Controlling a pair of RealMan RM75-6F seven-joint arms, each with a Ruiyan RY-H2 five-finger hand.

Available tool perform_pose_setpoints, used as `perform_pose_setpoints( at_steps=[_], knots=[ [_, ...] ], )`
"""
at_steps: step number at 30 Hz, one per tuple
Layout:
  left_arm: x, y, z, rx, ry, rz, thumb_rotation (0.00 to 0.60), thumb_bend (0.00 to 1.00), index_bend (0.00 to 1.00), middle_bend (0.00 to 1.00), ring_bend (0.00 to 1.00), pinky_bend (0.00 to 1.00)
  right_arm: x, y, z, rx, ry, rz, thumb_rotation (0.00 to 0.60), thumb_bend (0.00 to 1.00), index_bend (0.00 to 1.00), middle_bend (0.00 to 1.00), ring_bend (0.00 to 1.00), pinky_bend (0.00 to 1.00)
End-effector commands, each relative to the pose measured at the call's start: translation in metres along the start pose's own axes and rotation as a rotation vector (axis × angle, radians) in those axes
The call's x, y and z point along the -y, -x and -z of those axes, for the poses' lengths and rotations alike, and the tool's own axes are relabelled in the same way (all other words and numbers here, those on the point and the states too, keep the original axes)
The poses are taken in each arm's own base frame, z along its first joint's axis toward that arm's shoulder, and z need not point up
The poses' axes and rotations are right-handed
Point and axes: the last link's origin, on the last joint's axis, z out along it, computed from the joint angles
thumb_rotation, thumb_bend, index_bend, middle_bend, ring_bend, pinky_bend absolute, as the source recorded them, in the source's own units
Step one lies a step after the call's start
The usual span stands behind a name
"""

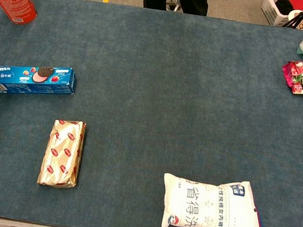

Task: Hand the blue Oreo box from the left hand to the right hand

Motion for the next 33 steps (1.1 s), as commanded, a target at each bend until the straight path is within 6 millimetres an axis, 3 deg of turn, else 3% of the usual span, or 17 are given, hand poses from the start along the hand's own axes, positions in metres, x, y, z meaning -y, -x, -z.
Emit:
perform_pose_setpoints(
  at_steps=[1,20,33],
  knots=[
    [-0.006,0.0,-0.004,0.033,-0.005,-0.019,0.6,0.0,0.16,0.14,0.0,0.06,-0.001,-0.003,0.0,-0.008,0.002,0.002,0.6,0.08,0.33,0.3,0.34,0.47],
    [-0.021,0.024,-0.052,0.116,-0.017,-0.05,0.6,0.0,0.16,0.1,0.0,0.05,-0.01,0.0,0.005,0.036,0.039,0.014,0.6,0.08,0.33,0.32,0.34,0.47],
    [-0.011,0.03,-0.062,0.213,-0.133,-0.123,0.6,0.0,0.16,0.1,0.0,0.05,-0.013,0.008,0.008,0.077,0.059,0.012,0.6,0.08,0.33,0.32,0.34,0.47]
  ],
)
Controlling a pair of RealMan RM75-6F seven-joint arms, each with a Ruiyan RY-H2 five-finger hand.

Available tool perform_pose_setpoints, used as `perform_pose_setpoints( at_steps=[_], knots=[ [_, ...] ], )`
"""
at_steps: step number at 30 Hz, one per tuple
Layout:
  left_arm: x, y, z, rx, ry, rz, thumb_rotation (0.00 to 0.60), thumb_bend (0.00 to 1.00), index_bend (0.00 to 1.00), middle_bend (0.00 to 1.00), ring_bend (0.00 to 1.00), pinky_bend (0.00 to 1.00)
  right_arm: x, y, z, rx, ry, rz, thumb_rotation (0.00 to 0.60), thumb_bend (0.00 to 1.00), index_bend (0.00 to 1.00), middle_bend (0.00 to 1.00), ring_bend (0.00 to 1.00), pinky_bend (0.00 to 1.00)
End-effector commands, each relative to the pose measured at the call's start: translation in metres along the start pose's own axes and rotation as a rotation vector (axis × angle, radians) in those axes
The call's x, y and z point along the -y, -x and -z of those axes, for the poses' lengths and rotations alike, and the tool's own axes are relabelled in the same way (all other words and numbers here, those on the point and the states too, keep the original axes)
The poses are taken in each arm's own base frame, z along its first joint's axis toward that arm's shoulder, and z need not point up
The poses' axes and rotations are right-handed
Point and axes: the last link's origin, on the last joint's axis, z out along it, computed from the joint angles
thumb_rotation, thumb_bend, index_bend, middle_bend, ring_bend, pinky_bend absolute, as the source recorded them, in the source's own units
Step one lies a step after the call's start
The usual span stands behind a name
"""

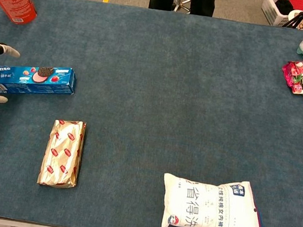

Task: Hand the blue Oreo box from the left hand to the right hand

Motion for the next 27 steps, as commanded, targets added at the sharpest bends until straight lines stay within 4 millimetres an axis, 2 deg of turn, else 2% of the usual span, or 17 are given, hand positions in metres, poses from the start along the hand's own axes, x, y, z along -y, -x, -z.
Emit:
perform_pose_setpoints(
  at_steps=[1,15,27],
  knots=[
    [-0.001,0.001,-0.003,0.037,-0.029,-0.026,0.6,0.0,0.16,0.1,0.0,0.05,0.0,0.001,0.0,0.005,0.001,0.001,0.6,0.08,0.33,0.32,0.34,0.47],
    [-0.005,0.001,-0.023,0.04,-0.071,-0.028,0.6,0.0,0.16,0.1,0.0,0.05,-0.001,0.007,0.001,0.037,0.011,0.001,0.6,0.08,0.33,0.32,0.34,0.47],
    [0.002,-0.003,-0.033,0.057,-0.131,-0.023,0.6,0.0,0.19,0.12,0.0,0.06,-0.002,0.01,0.002,0.057,0.019,-0.003,0.6,0.08,0.33,0.32,0.34,0.47]
  ],
)
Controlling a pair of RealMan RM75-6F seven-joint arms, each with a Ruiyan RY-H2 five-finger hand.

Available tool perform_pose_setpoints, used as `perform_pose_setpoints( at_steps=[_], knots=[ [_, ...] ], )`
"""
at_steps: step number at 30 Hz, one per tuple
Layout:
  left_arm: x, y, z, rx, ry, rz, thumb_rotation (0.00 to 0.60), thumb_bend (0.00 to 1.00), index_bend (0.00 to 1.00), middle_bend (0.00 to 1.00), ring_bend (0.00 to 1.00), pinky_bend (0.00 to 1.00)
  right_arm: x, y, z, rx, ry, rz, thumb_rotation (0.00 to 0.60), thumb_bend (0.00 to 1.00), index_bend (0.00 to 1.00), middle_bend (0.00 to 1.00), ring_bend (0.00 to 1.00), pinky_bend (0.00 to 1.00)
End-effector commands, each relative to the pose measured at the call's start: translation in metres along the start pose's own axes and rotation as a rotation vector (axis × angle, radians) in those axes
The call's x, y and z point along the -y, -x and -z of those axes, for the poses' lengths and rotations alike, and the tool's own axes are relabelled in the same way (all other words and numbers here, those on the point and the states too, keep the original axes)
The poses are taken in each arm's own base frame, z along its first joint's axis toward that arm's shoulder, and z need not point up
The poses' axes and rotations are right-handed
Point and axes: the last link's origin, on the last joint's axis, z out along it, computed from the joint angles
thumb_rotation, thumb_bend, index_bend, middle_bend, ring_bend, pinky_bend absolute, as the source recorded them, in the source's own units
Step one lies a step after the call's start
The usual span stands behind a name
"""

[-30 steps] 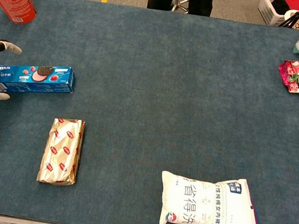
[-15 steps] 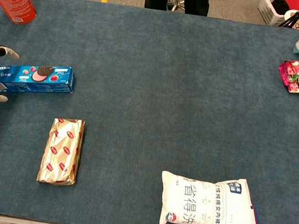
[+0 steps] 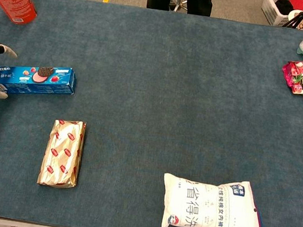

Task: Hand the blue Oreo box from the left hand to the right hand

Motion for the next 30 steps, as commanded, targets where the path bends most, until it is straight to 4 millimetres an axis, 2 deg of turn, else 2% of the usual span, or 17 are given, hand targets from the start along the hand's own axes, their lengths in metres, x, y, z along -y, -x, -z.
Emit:
perform_pose_setpoints(
  at_steps=[1,30],
  knots=[
    [0.0,-0.002,-0.003,0.005,-0.012,-0.005,0.6,0.0,0.19,0.13,0.0,0.06,0.0,0.001,0.0,0.002,0.0,0.0,0.6,0.08,0.33,0.32,0.34,0.47],
    [0.005,0.005,-0.02,0.003,-0.072,-0.026,0.6,0.0,0.26,0.24,0.07,0.06,-0.001,0.006,0.001,0.034,0.012,0.001,0.6,0.08,0.33,0.32,0.34,0.47]
  ],
)
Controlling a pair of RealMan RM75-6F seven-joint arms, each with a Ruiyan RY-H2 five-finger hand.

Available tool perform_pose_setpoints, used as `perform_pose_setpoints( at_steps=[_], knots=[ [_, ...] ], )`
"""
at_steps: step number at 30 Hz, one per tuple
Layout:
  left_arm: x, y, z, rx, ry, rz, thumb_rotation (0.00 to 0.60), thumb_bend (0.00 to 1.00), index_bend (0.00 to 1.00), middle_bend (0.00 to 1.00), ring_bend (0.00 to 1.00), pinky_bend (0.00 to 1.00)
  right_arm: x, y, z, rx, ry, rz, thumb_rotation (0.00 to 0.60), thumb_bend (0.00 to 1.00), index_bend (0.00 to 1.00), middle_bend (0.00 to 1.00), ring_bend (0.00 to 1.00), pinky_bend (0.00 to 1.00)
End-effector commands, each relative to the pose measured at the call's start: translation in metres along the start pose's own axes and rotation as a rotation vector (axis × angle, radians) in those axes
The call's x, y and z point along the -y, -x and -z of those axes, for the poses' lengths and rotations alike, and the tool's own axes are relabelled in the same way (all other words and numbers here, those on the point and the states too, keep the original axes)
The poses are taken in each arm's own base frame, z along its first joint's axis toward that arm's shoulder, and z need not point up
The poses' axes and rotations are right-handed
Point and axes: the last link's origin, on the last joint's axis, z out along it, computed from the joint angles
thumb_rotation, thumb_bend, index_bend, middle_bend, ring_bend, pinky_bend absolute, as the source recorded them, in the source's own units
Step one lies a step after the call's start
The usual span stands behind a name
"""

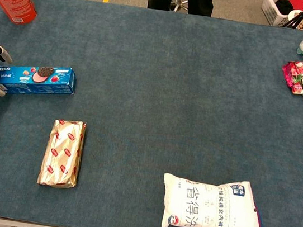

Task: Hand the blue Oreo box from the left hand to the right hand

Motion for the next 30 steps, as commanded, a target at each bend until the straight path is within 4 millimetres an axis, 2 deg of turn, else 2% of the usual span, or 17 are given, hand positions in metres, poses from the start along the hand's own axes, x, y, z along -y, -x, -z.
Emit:
perform_pose_setpoints(
  at_steps=[1,11,24,30],
  knots=[
    [0.0,0.001,-0.002,-0.007,-0.004,0.004,0.6,0.0,0.27,0.25,0.08,0.07,0.0,0.0,0.0,0.001,0.0,0.0,0.6,0.08,0.33,0.32,0.34,0.47],
    [0.001,0.005,-0.006,-0.077,-0.02,-0.037,0.6,0.0,0.35,0.35,0.16,0.13,-0.001,0.002,0.001,0.01,0.004,0.001,0.6,0.08,0.33,0.32,0.34,0.47],
    [0.004,0.011,-0.008,-0.068,-0.032,-0.053,0.6,0.0,0.35,0.36,0.16,0.14,-0.001,0.004,0.001,0.02,0.007,0.0,0.6,0.08,0.33,0.32,0.34,0.47],
    [0.003,0.011,-0.008,-0.083,-0.024,-0.048,0.6,0.0,0.41,0.41,0.2,0.17,-0.001,0.005,0.001,0.024,0.007,0.0,0.6,0.08,0.33,0.32,0.34,0.47]
  ],
)
